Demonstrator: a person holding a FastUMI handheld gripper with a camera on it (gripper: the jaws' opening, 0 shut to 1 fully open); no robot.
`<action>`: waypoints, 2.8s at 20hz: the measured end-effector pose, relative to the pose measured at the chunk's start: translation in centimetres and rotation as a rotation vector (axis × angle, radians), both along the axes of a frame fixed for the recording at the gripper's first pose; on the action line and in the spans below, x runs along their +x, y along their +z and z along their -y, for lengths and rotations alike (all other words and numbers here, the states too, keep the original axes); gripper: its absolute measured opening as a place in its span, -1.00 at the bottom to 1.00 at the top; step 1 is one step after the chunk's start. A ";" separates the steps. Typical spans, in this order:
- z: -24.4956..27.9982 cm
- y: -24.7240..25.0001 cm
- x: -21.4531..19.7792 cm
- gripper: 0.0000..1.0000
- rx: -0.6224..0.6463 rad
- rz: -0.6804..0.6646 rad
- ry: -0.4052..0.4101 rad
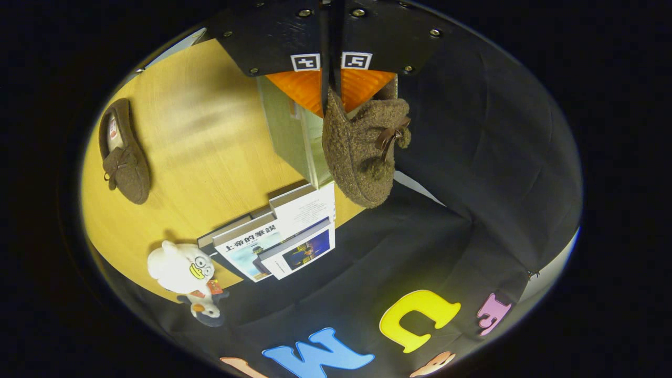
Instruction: Open the storage box then place both shoes into the box .Put the left shoe in first, then the right shoe, with the right side of both shoes facing outward in a uniform manner.
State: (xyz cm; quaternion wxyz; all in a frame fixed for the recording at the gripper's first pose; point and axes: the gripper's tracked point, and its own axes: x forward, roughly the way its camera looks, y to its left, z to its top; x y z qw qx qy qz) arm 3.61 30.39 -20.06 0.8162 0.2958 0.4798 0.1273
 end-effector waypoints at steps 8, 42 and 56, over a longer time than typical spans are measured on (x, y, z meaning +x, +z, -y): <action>-6.4 -4.3 -1.6 -0.99 -0.035 -0.066 0.035; -0.5 0.4 -2.9 0.96 -0.079 0.154 0.169; 18.0 -1.9 -2.7 0.96 -0.278 0.130 0.032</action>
